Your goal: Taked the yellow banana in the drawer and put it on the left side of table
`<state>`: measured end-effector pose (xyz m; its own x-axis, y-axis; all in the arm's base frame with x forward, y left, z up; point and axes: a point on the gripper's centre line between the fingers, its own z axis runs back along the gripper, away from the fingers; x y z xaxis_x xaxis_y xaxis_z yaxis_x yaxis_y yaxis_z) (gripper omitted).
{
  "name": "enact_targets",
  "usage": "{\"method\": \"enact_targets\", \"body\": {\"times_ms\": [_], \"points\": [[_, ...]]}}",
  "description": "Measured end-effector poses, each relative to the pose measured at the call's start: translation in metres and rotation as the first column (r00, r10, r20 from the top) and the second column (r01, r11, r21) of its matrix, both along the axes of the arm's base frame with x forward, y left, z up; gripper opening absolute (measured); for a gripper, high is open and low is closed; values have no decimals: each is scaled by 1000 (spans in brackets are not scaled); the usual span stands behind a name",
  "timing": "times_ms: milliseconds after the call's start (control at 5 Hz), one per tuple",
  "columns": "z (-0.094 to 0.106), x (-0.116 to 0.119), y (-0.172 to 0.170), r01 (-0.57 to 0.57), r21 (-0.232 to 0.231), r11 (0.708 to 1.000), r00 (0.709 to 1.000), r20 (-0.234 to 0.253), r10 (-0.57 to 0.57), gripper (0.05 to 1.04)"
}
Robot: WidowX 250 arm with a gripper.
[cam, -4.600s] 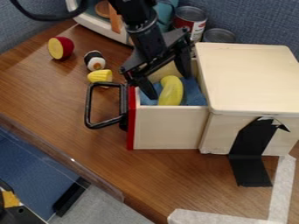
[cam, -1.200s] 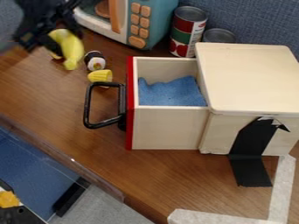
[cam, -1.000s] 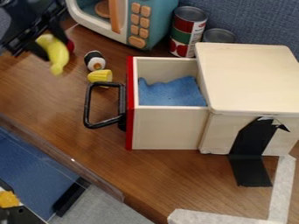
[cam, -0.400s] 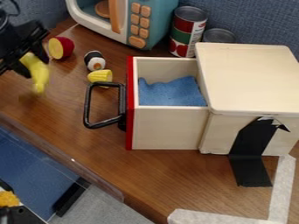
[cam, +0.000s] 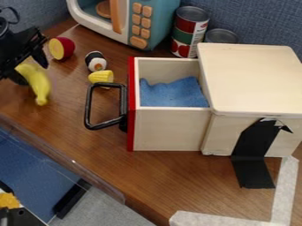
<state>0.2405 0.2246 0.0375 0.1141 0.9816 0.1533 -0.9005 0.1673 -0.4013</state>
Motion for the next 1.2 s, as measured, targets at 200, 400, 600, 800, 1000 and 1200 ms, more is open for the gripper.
{"method": "enact_targets", "body": {"times_ms": [200, 400, 600, 800, 1000, 1200], "points": [[0, 0, -1, 11, -4, 1000, 1000, -4, -11, 1014], [9, 0, -9, 50, -25, 998, 999, -3, -50, 1009], [38, 9, -18, 154, -65, 986, 987, -41, -157, 1003], [63, 11, -40, 254, -107, 961, 960, -89, -264, 1001], [73, 13, -61, 330, -153, 932, 919, -173, -354, 1001], [87, 11, -74, 370, -124, 920, 897, -210, -389, 1001]]}}
